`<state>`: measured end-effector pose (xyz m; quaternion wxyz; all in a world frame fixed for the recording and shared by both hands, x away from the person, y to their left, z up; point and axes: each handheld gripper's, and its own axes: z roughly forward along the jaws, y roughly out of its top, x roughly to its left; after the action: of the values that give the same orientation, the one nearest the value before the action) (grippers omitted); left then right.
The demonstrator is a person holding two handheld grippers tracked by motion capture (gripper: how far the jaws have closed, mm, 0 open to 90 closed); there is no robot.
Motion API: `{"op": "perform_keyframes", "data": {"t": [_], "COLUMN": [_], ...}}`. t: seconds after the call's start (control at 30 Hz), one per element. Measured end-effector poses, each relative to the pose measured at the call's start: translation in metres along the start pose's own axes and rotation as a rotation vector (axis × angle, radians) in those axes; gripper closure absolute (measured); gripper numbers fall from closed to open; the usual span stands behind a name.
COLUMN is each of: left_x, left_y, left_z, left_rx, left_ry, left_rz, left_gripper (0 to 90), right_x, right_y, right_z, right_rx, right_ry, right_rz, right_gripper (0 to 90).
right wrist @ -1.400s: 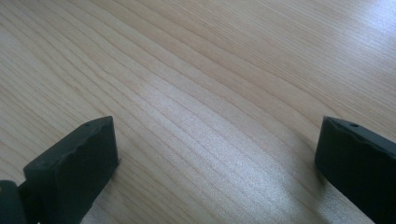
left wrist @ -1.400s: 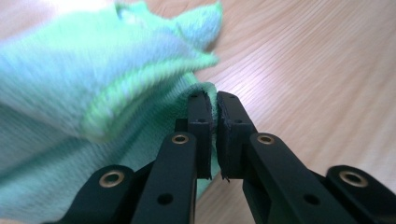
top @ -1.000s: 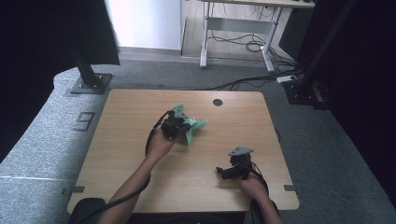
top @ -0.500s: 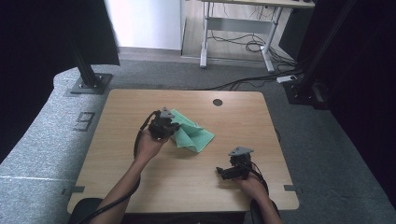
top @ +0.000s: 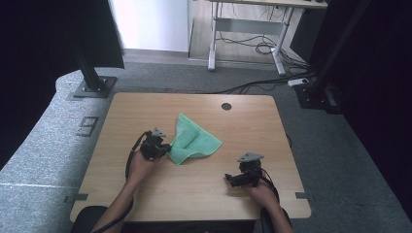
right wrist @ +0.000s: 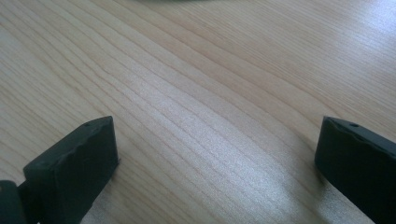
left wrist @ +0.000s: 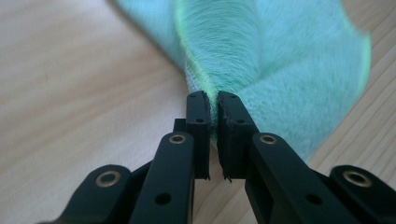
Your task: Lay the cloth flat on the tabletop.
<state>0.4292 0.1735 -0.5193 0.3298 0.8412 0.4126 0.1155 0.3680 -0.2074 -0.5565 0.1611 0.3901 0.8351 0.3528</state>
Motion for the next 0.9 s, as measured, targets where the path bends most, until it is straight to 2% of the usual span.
{"op": "perform_keyframes", "data": {"t": [0.13,0.23,0.33,0.53,0.7,0.77,0.9], "left_x": [0.002,0.003,0.005,0.005,0.006,0.007,0.009], "left_y": [-0.006,0.0,0.012,0.048,0.072,0.077,0.084], "left_z": [0.002,-0.002,-0.008,-0.007,0.01,0.017,0.034], "left_rx": [0.012,-0.002,-0.033,-0.048,-0.029,-0.022,-0.015], "left_ry": [0.001,0.03,0.03,0.058,0.066,0.077,0.072], "left_rz": [-0.007,0.013,0.011,0.052,0.079,0.088,0.079], "left_gripper": [78.2,57.7,50.4,49.5,50.3,51.6,53.8], "right_x": [0.0,0.0,0.0,0.0,0.0,0.0,0.0], "right_y": [0.0,0.0,0.0,0.0,0.0,0.0,0.0], "right_z": [0.0,0.0,0.0,0.0,0.0,0.0,0.0], "right_rx": [0.0,0.0,0.0,0.0,-0.001,-0.001,-0.001], "right_ry": [0.0,0.0,0.0,0.0,0.0,0.0,0.0], "right_rz": [0.0,0.0,0.0,0.0,0.0,-0.001,-0.001], "right_gripper": [0.0,0.0,0.0,0.0,0.0,0.0,0.0]}}
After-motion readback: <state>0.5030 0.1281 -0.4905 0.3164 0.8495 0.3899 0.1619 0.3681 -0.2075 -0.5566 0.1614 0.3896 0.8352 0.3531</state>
